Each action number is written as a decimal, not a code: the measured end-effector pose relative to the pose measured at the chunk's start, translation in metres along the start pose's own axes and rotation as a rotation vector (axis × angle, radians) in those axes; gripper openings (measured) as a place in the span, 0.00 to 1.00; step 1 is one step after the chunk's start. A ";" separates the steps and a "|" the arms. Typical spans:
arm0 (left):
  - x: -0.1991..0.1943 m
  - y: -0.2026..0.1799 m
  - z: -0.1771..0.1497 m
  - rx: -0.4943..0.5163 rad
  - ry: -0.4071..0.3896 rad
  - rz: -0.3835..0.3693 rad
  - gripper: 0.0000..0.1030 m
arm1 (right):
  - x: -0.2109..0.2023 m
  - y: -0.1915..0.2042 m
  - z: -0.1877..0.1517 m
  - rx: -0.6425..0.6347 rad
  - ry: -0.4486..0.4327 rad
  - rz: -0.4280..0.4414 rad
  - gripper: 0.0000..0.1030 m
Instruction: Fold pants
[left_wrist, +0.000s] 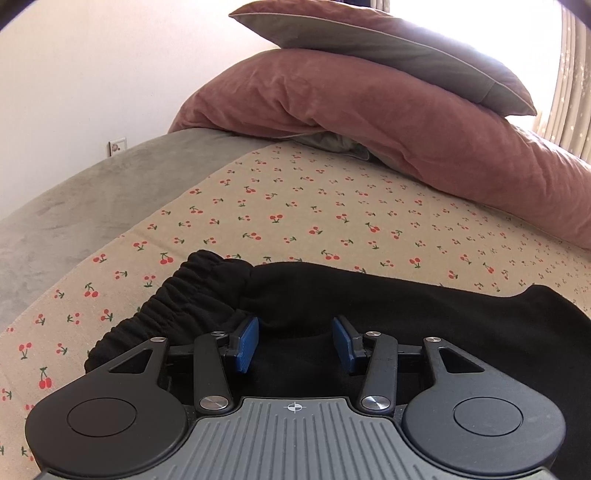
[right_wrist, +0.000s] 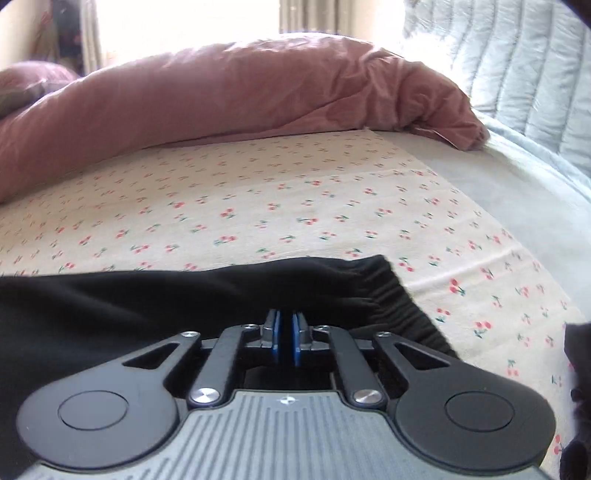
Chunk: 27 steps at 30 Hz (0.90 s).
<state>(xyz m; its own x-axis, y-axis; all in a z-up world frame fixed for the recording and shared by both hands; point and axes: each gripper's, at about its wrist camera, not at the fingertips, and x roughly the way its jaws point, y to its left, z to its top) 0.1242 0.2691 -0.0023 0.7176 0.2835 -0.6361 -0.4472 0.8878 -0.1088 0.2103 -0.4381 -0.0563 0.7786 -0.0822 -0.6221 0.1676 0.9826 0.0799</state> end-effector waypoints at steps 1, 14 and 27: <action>-0.001 0.001 0.000 -0.007 0.000 -0.005 0.43 | -0.001 -0.017 -0.001 0.082 0.001 0.059 0.00; -0.037 -0.039 0.013 0.026 -0.025 -0.095 0.82 | -0.067 0.001 -0.003 0.174 0.068 0.230 0.49; -0.025 -0.204 -0.041 0.315 0.068 -0.326 0.83 | -0.063 0.017 -0.031 0.092 0.206 0.259 0.55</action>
<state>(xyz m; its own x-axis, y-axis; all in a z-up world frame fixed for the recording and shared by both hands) 0.1753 0.0661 0.0047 0.7523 -0.0445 -0.6573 -0.0117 0.9967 -0.0808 0.1452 -0.4110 -0.0392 0.6657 0.2125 -0.7154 0.0414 0.9466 0.3198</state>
